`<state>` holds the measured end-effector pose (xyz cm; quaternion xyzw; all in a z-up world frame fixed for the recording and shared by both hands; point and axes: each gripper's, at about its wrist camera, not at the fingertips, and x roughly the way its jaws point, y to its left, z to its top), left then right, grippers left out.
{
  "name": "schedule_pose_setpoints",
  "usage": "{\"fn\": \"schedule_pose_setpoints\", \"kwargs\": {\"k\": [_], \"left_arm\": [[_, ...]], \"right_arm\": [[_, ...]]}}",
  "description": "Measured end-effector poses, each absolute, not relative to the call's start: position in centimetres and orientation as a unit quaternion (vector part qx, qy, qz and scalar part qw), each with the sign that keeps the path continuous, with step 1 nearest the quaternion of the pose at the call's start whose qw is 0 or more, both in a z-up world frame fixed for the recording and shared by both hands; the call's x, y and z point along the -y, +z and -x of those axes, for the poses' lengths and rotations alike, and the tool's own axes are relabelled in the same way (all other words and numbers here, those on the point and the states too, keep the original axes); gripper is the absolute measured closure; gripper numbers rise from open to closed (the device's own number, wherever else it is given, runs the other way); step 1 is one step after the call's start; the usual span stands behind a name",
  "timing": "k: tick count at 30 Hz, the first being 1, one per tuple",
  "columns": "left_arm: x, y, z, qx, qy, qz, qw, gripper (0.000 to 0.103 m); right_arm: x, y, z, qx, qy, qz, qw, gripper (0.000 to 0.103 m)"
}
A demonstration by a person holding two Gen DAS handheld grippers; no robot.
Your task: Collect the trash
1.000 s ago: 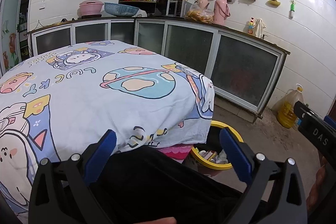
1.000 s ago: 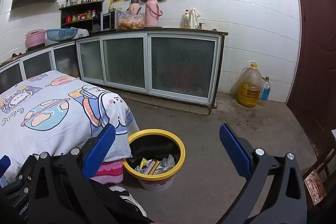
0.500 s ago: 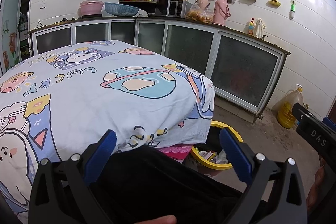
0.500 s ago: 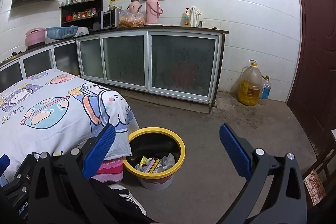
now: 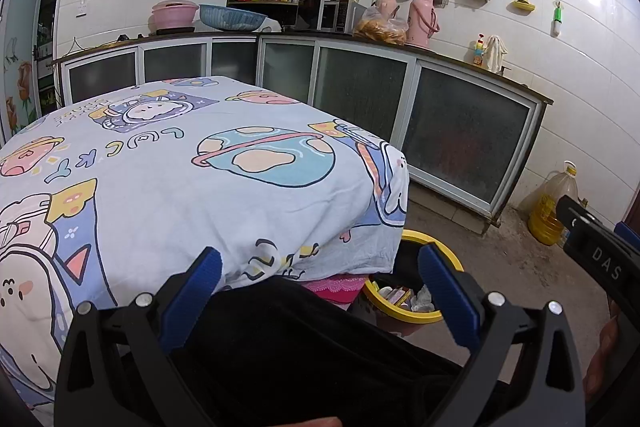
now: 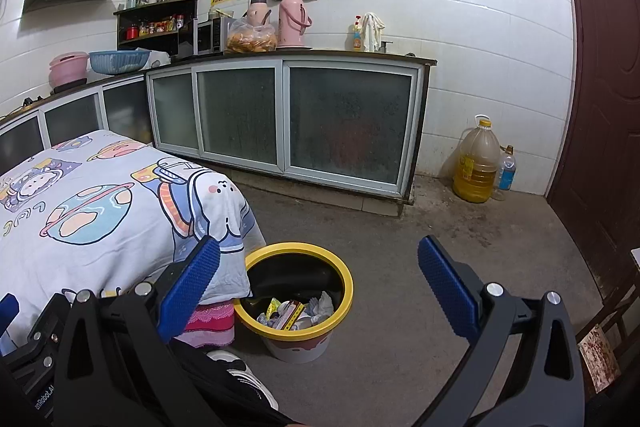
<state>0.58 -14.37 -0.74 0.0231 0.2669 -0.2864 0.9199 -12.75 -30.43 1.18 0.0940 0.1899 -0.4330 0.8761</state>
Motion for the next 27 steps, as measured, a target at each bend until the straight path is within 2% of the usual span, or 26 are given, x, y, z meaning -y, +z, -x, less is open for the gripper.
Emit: {"fn": "schedule_pose_setpoints", "kwargs": {"k": [27], "left_arm": [[14.56,-0.78,-0.21,-0.265,-0.293,-0.028,0.918,0.008]], "right_arm": [[30.82,0.67,12.63,-0.197,-0.43,-0.096,0.876,0.008]]}}
